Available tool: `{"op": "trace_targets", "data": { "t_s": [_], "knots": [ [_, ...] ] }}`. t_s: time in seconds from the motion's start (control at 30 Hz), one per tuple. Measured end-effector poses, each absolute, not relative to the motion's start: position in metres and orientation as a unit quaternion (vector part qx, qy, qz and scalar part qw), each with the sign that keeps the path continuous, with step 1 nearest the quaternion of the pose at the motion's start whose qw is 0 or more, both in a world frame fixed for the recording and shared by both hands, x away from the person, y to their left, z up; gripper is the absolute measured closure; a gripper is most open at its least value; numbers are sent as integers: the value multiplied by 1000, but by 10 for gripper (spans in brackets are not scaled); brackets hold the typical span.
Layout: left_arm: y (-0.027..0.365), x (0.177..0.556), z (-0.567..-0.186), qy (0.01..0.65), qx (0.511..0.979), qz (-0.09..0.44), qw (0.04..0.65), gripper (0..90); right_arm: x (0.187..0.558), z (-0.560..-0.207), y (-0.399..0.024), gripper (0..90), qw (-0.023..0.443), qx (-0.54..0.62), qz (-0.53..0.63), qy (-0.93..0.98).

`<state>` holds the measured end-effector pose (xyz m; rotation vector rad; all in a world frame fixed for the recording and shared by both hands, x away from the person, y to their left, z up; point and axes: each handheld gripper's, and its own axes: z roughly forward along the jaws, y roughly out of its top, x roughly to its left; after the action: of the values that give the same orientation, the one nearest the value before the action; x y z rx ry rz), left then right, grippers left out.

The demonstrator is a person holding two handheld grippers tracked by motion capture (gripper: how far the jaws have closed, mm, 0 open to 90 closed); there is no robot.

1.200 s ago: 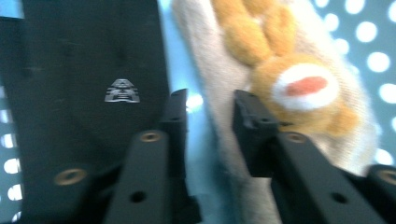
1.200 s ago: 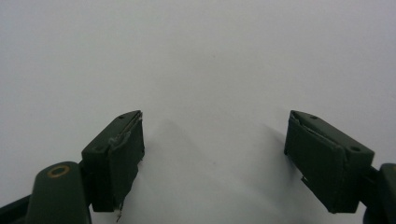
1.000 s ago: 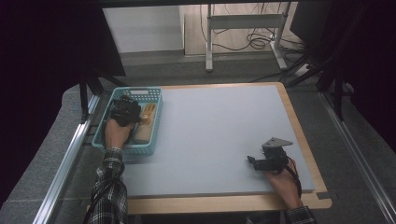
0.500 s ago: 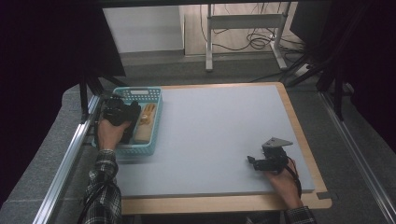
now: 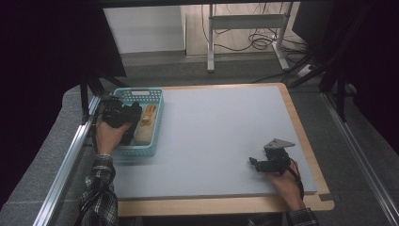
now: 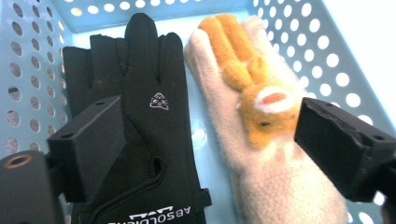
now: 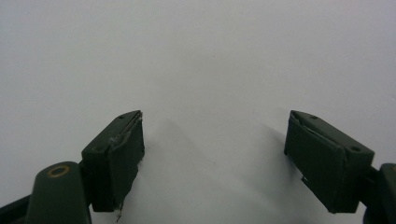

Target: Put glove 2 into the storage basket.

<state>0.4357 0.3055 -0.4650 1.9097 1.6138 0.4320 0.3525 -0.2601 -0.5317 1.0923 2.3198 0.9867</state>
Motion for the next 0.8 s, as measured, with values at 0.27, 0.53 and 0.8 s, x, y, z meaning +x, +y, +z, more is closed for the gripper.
{"op": "trace_targets", "data": {
  "t_s": [0.27, 0.53, 0.8],
  "knots": [
    [304, 425, -460, 592, 720, 165, 321, 35, 352, -532, -260, 195, 196, 390, 352, 828],
    [304, 414, -455, 580, 724, 168, 334, 13, 352, -532, -260, 195, 196, 390, 352, 828],
    [297, 405, -450, 563, 731, 176, 343, 9, 352, -532, -260, 195, 196, 390, 352, 828]
  ]
}}
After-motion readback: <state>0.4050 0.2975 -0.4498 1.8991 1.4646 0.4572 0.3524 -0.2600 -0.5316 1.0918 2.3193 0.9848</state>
